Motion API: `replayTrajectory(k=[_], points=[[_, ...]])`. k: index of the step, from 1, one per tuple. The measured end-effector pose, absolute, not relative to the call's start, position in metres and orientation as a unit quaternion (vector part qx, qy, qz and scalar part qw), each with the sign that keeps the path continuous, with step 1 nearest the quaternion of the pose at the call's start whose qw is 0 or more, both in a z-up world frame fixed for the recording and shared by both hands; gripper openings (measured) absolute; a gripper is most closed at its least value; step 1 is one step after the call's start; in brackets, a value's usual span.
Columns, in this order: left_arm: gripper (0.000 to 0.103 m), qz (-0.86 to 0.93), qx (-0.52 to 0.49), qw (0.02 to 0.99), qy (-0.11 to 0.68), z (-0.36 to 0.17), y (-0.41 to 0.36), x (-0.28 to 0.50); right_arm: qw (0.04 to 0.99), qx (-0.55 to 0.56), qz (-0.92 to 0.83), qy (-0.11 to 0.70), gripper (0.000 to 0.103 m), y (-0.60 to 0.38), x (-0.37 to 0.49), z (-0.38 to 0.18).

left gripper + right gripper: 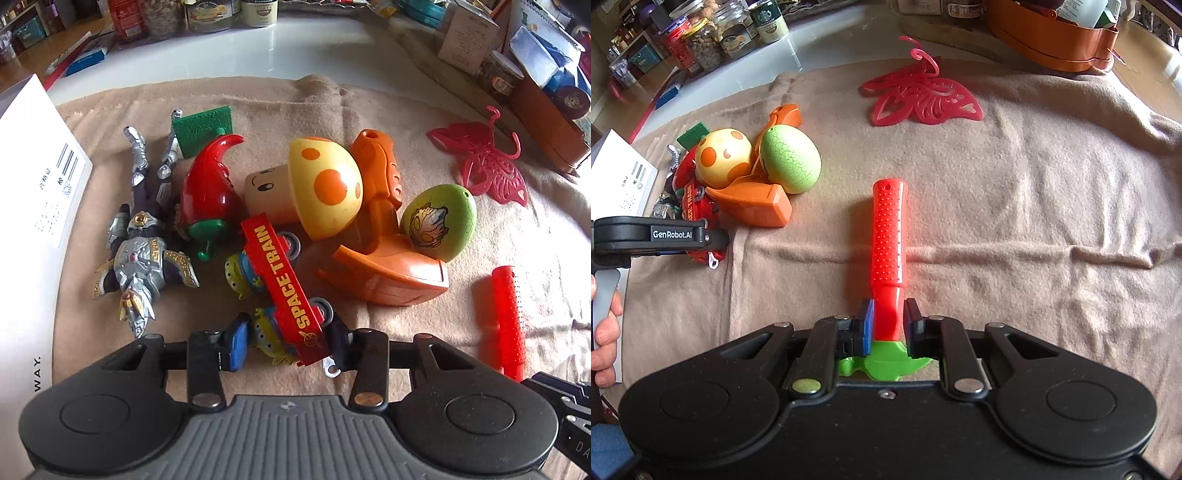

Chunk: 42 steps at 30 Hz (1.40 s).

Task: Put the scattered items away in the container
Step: 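Close the left gripper on the SPACE TRAIN while the right gripper holds the hammer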

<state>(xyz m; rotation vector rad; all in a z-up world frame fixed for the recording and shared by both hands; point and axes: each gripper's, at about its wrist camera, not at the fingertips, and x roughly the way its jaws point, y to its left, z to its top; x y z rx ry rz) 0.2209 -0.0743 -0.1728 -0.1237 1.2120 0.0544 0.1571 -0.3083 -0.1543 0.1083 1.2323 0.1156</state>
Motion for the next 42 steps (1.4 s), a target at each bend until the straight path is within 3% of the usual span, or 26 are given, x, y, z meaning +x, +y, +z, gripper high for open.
replayTrajectory(k=[10,12,14,17,19,20,21,22,33,42], points=[[0.042,-0.017,-0.046,0.821,0.568,-0.166,-0.079,0.195,0.802,0.072,0.053,0.591,0.026,-0.304,0.166,-0.168],[0.041,-0.027,-0.048,0.818,0.572,-0.163,-0.077,0.191,0.800,0.067,0.048,0.594,0.033,-0.300,0.168,-0.172],[0.038,-0.032,-0.058,0.816,0.575,-0.159,-0.073,0.188,0.801,0.059,0.049,0.593,0.047,-0.295,0.169,-0.174],[0.038,-0.036,-0.053,0.815,0.577,-0.156,-0.070,0.186,0.803,0.044,0.045,0.593,0.052,-0.288,0.170,-0.173],[0.038,-0.034,-0.056,0.813,0.578,-0.156,-0.068,0.186,0.804,0.033,0.040,0.592,0.052,-0.285,0.170,-0.173],[0.038,-0.033,-0.058,0.813,0.579,-0.156,-0.067,0.186,0.805,0.027,0.038,0.592,0.045,-0.284,0.169,-0.172],[0.038,-0.034,-0.058,0.812,0.580,-0.156,-0.067,0.186,0.807,0.017,0.035,0.589,0.035,-0.283,0.169,-0.171],[0.038,-0.035,-0.056,0.811,0.581,-0.156,-0.068,0.186,0.809,0.007,0.032,0.588,0.018,-0.282,0.168,-0.170],[0.036,-0.031,-0.003,0.830,0.557,-0.144,-0.085,0.171,0.812,0.126,0.083,0.564,0.018,-0.310,0.161,-0.141],[0.033,-0.020,0.014,0.844,0.536,-0.127,-0.090,0.154,0.824,0.123,0.103,0.544,0.018,-0.307,0.151,-0.120]])
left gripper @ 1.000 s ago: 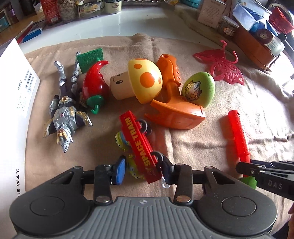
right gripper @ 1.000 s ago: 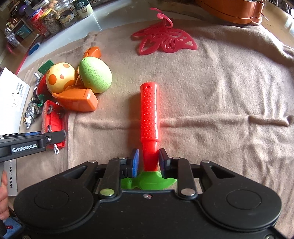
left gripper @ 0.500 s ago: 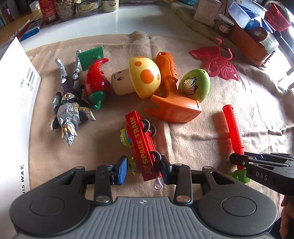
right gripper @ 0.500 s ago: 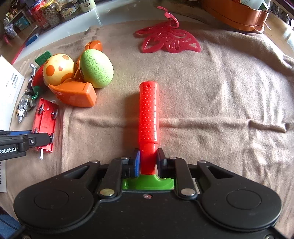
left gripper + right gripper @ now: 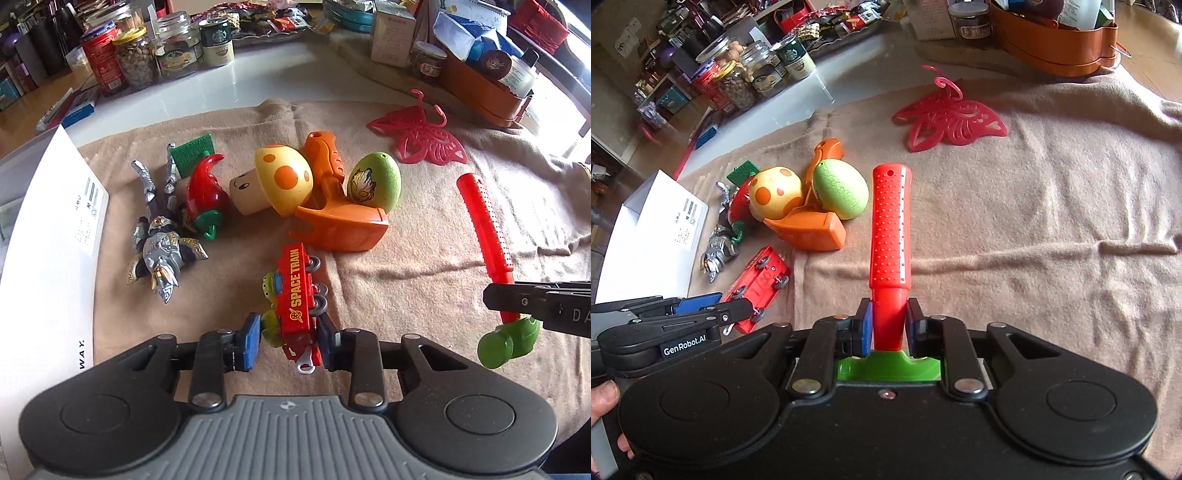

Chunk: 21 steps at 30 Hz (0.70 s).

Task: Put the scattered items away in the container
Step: 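Close the left gripper on the SPACE TRAIN while the right gripper holds the hammer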

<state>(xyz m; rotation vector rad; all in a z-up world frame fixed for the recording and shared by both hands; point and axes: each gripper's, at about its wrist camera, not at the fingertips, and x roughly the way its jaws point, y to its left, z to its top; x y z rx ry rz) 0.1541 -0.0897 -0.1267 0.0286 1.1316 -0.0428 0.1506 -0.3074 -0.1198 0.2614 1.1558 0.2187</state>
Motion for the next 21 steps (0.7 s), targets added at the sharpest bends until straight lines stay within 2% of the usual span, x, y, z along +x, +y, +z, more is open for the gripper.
replayTrajectory(k=[9,10,13,16,17,18,19,20,21], points=[[0.034,-0.033,0.032,0.815,0.578,-0.157,-0.094,0.164,0.811,0.102,0.101,0.567,0.018,-0.299,0.151,-0.136],[0.041,-0.032,0.035,0.815,0.577,-0.160,-0.096,0.166,0.811,0.102,0.102,0.567,0.018,-0.299,0.151,-0.135],[0.045,-0.030,0.031,0.814,0.580,-0.164,-0.099,0.175,0.811,0.101,0.104,0.567,0.018,-0.300,0.151,-0.135],[0.056,-0.020,0.034,0.817,0.575,-0.168,-0.102,0.184,0.810,0.101,0.105,0.568,0.018,-0.301,0.152,-0.135],[0.051,-0.019,0.033,0.816,0.577,-0.171,-0.103,0.187,0.810,0.100,0.105,0.568,0.018,-0.301,0.152,-0.135],[0.038,-0.018,0.030,0.814,0.580,-0.173,-0.103,0.188,0.811,0.098,0.105,0.567,0.018,-0.301,0.152,-0.135],[0.031,-0.017,0.024,0.813,0.581,-0.174,-0.102,0.188,0.811,0.096,0.105,0.567,0.018,-0.300,0.152,-0.135],[0.026,-0.016,0.019,0.815,0.579,-0.174,-0.102,0.186,0.813,0.093,0.104,0.566,0.018,-0.300,0.152,-0.134],[0.025,-0.016,0.019,0.818,0.575,-0.172,-0.102,0.184,0.814,0.091,0.103,0.564,0.018,-0.300,0.152,-0.133]])
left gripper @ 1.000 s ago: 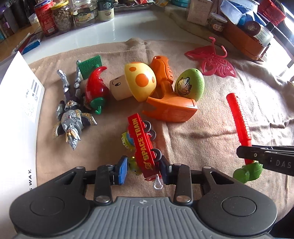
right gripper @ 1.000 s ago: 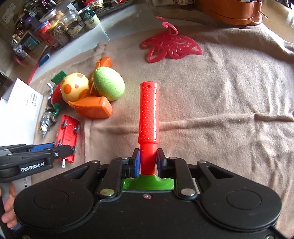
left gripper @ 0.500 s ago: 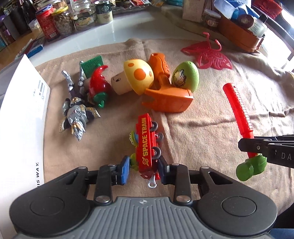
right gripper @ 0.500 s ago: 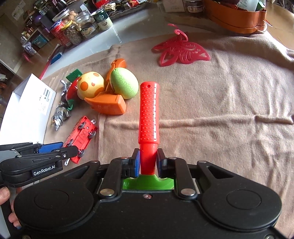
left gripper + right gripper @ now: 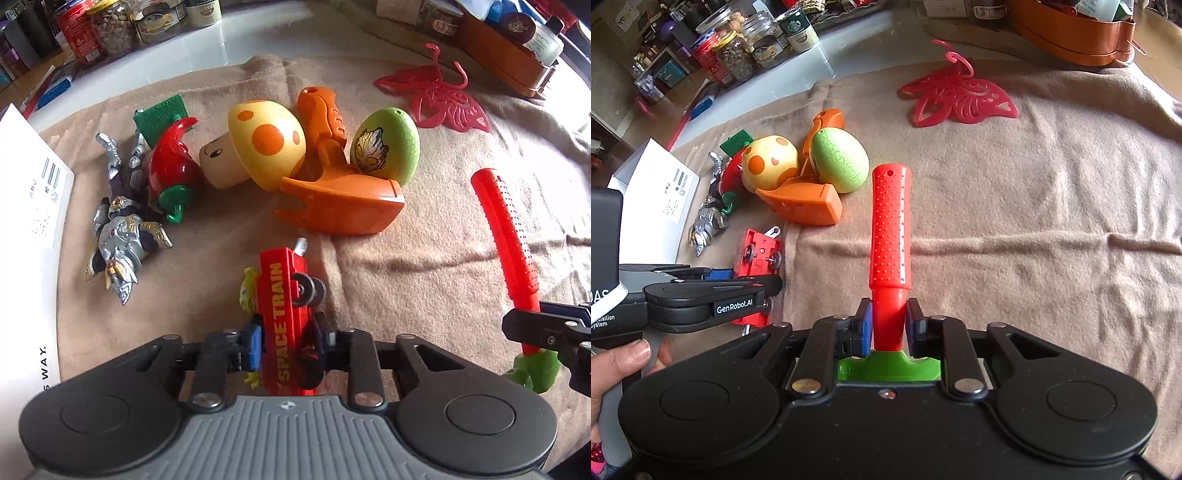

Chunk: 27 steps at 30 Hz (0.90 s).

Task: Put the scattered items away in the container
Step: 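Close the left gripper on the SPACE TRAIN while the right gripper holds the hammer, then lift the SPACE TRAIN with the left tool while the right tool carries the hammer over the box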

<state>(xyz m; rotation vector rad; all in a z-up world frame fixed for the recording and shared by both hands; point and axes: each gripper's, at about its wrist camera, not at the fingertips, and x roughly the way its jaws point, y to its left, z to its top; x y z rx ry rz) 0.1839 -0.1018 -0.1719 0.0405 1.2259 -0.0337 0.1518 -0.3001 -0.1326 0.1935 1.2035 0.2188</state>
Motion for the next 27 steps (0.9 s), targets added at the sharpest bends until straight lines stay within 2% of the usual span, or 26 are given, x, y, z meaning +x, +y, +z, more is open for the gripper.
replayTrajectory(k=[1,10,27], points=[[0.021,-0.015,0.022,0.821,0.571,-0.170,-0.102,0.181,0.816,0.088,0.102,0.562,0.018,-0.300,0.152,-0.132],[0.021,0.002,0.028,0.835,0.549,-0.152,-0.096,0.156,0.820,0.077,0.109,0.557,0.018,-0.296,0.149,-0.127],[0.021,0.011,0.018,0.868,0.497,-0.073,-0.074,0.098,0.825,0.045,0.124,0.549,0.018,-0.268,0.134,-0.108]])
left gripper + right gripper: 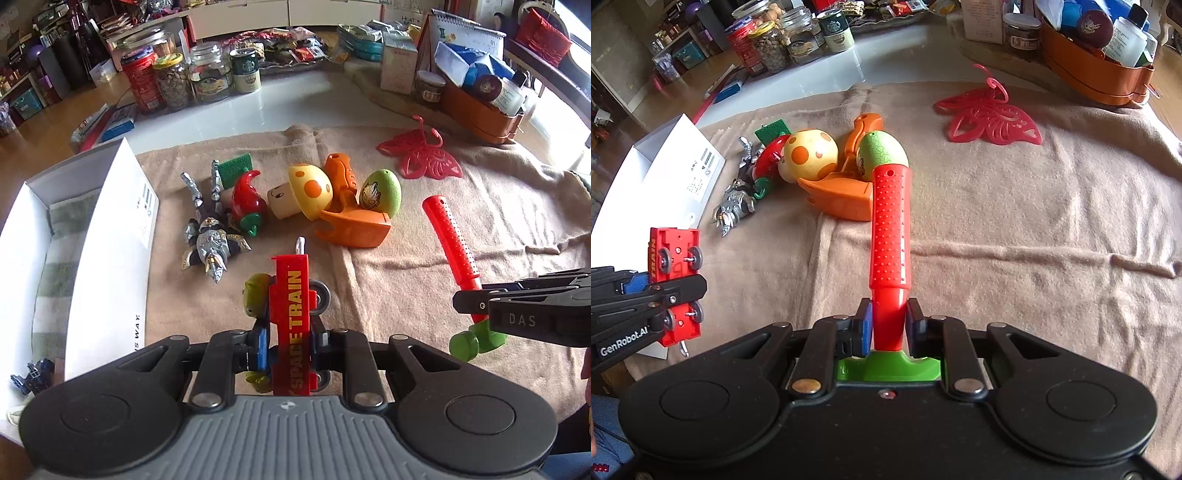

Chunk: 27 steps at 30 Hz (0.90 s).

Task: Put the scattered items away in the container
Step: 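Lift the SPACE TRAIN with the left tool while the right tool carries the hammer over the box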

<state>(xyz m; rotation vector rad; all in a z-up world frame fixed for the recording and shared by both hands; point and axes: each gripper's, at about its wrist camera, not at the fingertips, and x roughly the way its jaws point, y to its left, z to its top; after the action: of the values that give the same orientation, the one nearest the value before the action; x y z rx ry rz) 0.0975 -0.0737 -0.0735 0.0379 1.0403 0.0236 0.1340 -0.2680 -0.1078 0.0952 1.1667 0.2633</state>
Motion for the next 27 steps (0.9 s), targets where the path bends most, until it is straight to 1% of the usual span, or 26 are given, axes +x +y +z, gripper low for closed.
replayTrajectory(k=[6,15,21,27], points=[[0.021,0.022,0.007,0.883,0.468,-0.038,-0.054,0.082,0.835,0.029,0.134,0.533,0.018,-0.250,0.131,-0.079],[0.021,0.049,-0.018,0.903,0.426,0.015,-0.005,0.060,0.848,0.000,0.166,0.504,0.018,-0.201,0.132,-0.028],[0.021,0.074,-0.041,0.908,0.410,0.032,0.036,0.047,0.852,-0.023,0.197,0.484,0.018,-0.153,0.133,0.002],[0.021,0.103,-0.070,0.906,0.405,0.032,0.080,0.040,0.849,-0.039,0.233,0.472,0.018,-0.101,0.135,0.023]])
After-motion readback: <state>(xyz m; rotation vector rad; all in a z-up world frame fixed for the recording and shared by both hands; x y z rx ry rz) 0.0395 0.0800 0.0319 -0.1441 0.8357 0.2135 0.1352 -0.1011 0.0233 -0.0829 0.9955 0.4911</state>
